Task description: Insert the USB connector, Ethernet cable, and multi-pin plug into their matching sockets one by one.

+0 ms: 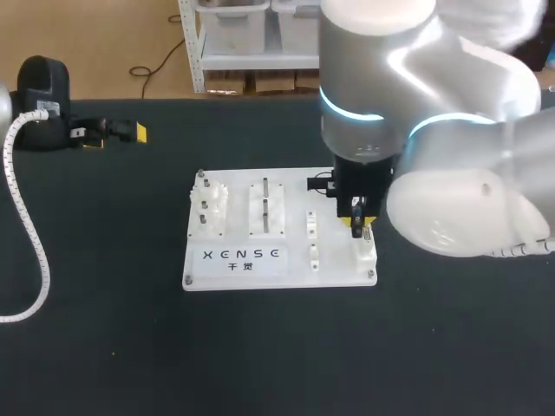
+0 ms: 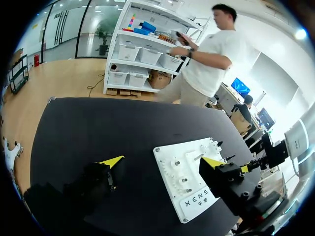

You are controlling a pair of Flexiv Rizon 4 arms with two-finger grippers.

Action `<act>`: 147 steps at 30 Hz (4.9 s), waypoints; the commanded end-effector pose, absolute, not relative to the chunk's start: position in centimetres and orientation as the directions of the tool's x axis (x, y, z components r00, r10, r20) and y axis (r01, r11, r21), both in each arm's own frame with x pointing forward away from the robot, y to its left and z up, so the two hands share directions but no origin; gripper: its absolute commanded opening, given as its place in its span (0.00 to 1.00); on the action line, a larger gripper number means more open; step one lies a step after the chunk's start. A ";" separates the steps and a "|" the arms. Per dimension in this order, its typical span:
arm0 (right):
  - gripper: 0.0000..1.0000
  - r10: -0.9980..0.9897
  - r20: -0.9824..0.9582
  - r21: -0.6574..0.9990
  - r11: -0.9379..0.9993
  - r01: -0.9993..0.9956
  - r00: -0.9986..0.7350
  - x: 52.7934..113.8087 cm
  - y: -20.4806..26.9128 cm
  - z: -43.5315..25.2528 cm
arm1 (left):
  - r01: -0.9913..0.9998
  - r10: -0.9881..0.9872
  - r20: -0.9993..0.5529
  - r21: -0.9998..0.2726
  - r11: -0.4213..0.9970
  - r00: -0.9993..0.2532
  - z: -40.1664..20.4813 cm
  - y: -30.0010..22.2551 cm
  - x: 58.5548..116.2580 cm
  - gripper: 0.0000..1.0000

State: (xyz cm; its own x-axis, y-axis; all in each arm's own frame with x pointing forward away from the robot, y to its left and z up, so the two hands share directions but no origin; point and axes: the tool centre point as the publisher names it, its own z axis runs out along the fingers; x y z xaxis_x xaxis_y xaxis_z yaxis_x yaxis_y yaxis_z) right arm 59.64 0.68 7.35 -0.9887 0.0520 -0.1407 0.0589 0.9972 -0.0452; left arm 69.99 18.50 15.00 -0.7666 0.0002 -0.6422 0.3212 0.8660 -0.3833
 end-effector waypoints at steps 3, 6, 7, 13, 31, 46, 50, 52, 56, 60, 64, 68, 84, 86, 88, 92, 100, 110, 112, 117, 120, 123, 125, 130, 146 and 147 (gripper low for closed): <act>0.00 0.053 -0.147 -0.039 0.997 0.059 -0.988 59.6 0.1 7.0 | 0.321 0.000 -0.642 -0.383 0.866 -0.767 15.0 18.5 70.0 1.00; 0.00 0.052 -0.147 -0.043 0.997 0.059 -0.988 59.6 -0.1 6.9 | 0.321 0.000 -0.642 -0.383 0.866 -0.767 15.0 18.5 70.0 1.00; 0.00 0.052 -0.146 -0.043 0.997 0.059 -0.988 59.6 -0.2 7.0 | 0.321 0.000 -0.642 -0.383 0.866 -0.767 15.0 18.5 70.0 1.00; 0.00 0.057 -0.145 -0.044 0.997 0.064 -0.988 59.6 -0.5 7.0 | 0.321 0.000 -0.642 -0.383 0.866 -0.767 15.0 18.5 70.0 1.00; 0.00 0.057 -0.141 -0.062 0.996 0.067 -0.988 59.5 -0.8 6.5 | 0.321 0.000 -0.642 -0.383 0.866 -0.767 15.0 18.5 70.0 1.00; 0.00 0.066 -0.144 -0.068 0.995 0.076 -0.987 59.6 -0.9 6.4 | 0.321 0.000 -0.642 -0.383 0.866 -0.767 15.0 18.5 70.0 1.00; 0.00 0.067 -0.143 -0.069 0.995 0.077 -0.987 59.7 -1.0 6.4 | 0.321 0.000 -0.642 -0.383 0.866 -0.767 15.0 18.5 70.0 1.00; 0.00 0.066 -0.143 -0.070 0.995 0.077 -0.988 59.7 -1.0 6.4 | 0.321 0.000 -0.642 -0.383 0.866 -0.767 15.0 18.5 70.0 1.00; 0.00 0.067 -0.143 -0.070 0.995 0.077 -0.988 59.7 -1.0 6.4 | 0.321 0.000 -0.642 -0.383 0.866 -0.767 15.0 18.5 70.0 1.00; 0.00 0.068 -0.143 -0.070 0.994 0.079 -0.987 59.7 -1.0 6.4 | 0.321 0.000 -0.642 -0.383 0.866 -0.767 15.0 18.5 70.0 1.00; 0.00 0.067 -0.143 -0.070 0.995 0.078 -0.987 59.7 -1.1 6.4 | 0.321 0.000 -0.642 -0.383 0.866 -0.767 15.0 18.5 70.0 1.00; 0.00 0.069 -0.138 -0.072 0.994 0.079 -0.988 59.6 -1.2 6.3 | 0.321 0.000 -0.642 -0.383 0.866 -0.767 15.0 18.5 70.0 1.00; 0.00 0.061 -0.139 -0.070 0.995 0.071 -0.988 59.6 -1.2 6.4 | 0.321 0.000 -0.642 -0.383 0.866 -0.767 15.0 18.5 70.0 1.00; 0.00 0.055 -0.143 -0.066 0.996 0.065 -0.988 59.6 -1.2 6.4 | 0.321 0.000 -0.642 -0.383 0.866 -0.767 15.0 18.5 70.0 1.00; 0.00 0.053 -0.146 -0.066 0.996 0.063 -0.988 59.6 -1.2 6.4 | 0.321 0.000 -0.642 -0.383 0.866 -0.767 15.0 18.5 70.0 1.00; 0.00 0.047 -0.146 -0.060 0.997 0.056 -0.988 59.6 -1.2 6.4 | 0.321 0.000 -0.642 -0.383 0.866 -0.767 15.0 18.5 70.0 1.00; 0.00 0.046 -0.144 -0.060 0.997 0.055 -0.989 59.6 -1.2 6.4 | 0.321 0.000 -0.642 -0.383 0.866 -0.767 15.0 18.5 70.0 1.00; 0.00 0.045 -0.151 -0.062 0.997 0.055 -0.988 59.4 -1.2 6.1 | 0.321 0.000 -0.642 -0.383 0.866 -0.767 15.0 18.5 70.0 1.00; 0.00 0.045 -0.157 -0.058 0.997 0.054 -0.987 59.3 -1.2 6.0 | 0.321 0.000 -0.642 -0.383 0.866 -0.767 15.0 18.5 70.0 1.00; 0.00 0.041 -0.177 -0.039 0.998 0.049 -0.983 59.1 -1.1 6.0 | 0.321 0.000 -0.642 -0.383 0.866 -0.767 15.0 18.5 70.0 1.00; 0.00 0.043 -0.180 -0.038 0.998 0.051 -0.983 59.0 -1.2 6.0 | 0.321 0.000 -0.642 -0.383 0.866 -0.767 15.0 18.5 70.0 1.00; 0.00 0.046 -0.183 -0.039 0.998 0.054 -0.982 58.9 -1.4 5.8 | 0.321 0.000 -0.642 -0.383 0.866 -0.767 15.0 18.5 70.0 1.00; 0.00 0.047 -0.184 -0.043 0.998 0.056 -0.982 58.9 -1.5 5.7 | 0.321 0.000 -0.642 -0.383 0.866 -0.767 15.0 18.5 70.0 1.00; 0.00 0.054 -0.176 -0.046 0.997 0.063 -0.983 58.9 -1.7 5.2 | 0.321 0.000 -0.642 -0.383 0.866 -0.767 15.0 18.5 70.0 1.00; 0.00 0.071 -0.105 -0.034 0.997 0.075 -0.992 60.2 -1.5 2.3 | 0.321 0.000 -0.642 -0.383 0.866 -0.767 15.0 18.5 70.0 1.00; 0.00 0.072 -0.102 -0.032 0.997 0.075 -0.992 60.3 -1.5 2.2 | 0.321 0.000 -0.642 -0.383 0.866 -0.767 15.0 18.5 70.0 1.00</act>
